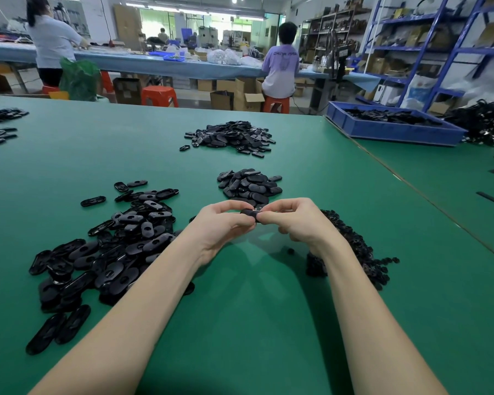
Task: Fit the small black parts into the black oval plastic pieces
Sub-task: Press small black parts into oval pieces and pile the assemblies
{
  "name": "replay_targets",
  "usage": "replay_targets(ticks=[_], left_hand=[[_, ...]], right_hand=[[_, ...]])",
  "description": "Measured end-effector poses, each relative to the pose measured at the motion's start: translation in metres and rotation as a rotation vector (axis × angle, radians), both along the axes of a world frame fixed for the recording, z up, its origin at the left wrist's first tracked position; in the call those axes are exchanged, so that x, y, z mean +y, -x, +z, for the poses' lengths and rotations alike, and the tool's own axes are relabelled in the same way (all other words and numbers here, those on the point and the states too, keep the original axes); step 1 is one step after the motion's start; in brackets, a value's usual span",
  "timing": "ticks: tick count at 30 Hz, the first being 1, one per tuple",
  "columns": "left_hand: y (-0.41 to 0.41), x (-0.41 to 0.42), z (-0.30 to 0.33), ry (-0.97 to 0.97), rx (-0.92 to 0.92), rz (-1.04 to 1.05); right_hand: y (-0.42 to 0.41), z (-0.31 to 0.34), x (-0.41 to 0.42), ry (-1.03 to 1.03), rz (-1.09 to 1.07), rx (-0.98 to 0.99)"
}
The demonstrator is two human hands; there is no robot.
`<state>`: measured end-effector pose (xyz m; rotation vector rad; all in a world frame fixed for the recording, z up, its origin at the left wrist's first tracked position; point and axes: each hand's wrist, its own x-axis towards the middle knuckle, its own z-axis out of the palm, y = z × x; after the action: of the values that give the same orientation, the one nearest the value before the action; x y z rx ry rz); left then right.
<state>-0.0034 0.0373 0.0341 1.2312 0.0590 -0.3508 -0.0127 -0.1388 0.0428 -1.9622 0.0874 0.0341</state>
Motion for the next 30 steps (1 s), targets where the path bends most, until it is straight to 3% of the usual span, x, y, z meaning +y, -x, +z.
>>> replay_targets(ticks=[13, 26, 30], left_hand=[[-0.002, 0.001, -0.002, -0.045, -0.039, 0.003], [0.002, -0.007, -0.008, -0.273, -0.243, 0.091], [-0.002, 0.004, -0.005, -0.437, -0.421, 0.023]], right_hand=[[-0.004, -0.004, 0.002, -0.007, -0.005, -0.053], [-0.003, -0.011, 0.011, 0.028, -0.088, -0.09], [0.001, -0.001, 0.004, -0.065, -0.049, -0.045]])
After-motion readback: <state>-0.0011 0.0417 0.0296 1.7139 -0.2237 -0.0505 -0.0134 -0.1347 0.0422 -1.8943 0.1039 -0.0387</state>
